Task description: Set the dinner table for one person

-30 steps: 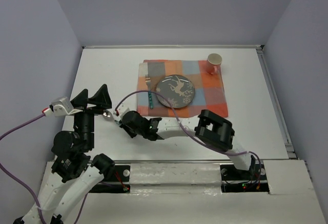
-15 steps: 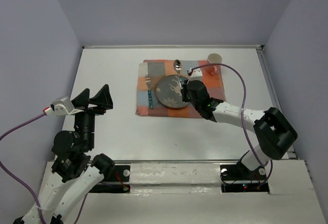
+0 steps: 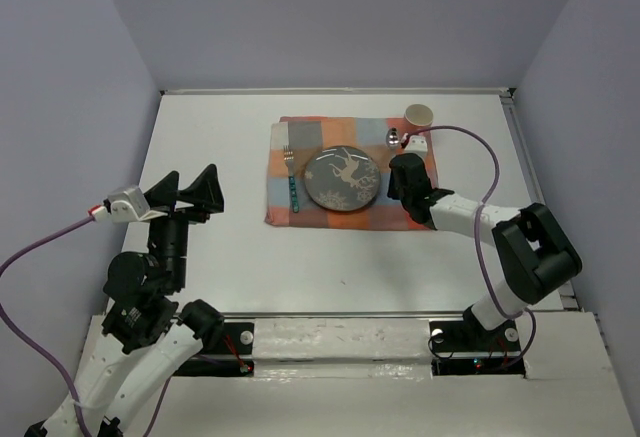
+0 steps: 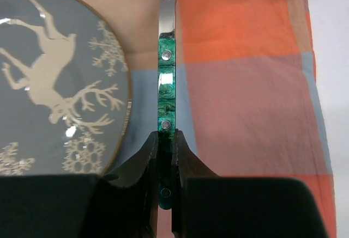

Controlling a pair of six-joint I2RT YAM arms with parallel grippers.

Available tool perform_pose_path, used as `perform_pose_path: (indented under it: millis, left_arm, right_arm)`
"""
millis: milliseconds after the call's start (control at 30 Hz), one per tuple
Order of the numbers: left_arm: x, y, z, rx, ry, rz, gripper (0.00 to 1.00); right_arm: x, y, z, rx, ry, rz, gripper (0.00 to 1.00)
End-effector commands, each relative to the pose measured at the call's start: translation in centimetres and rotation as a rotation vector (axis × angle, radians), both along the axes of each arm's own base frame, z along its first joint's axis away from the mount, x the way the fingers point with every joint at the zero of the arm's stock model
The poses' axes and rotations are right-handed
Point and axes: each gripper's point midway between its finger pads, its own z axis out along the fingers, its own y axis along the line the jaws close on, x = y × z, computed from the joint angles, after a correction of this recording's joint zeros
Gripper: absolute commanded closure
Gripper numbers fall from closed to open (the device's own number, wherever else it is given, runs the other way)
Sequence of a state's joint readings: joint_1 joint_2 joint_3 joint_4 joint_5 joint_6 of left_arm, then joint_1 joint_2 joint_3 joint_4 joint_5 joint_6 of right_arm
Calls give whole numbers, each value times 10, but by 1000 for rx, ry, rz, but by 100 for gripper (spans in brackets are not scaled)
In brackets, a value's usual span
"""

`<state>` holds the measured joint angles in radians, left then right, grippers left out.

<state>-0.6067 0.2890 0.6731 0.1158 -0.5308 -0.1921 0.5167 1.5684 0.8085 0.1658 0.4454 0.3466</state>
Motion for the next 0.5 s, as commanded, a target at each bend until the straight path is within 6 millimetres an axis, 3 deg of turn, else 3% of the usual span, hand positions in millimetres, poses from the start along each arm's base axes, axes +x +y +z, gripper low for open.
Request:
perform_pose_path:
  millis: [0, 267, 467]
  left_arm:
    - [4, -2, 5, -6, -19, 1, 1]
    - [6, -2, 3, 5, -12, 10, 1]
    - [8, -3, 2, 10, -5, 11, 1]
  right_arm:
    - [14, -9, -8, -12, 0, -18, 100]
    - [28, -21, -17, -54, 19, -25, 100]
    - [32, -11, -17, -32, 18, 14, 100]
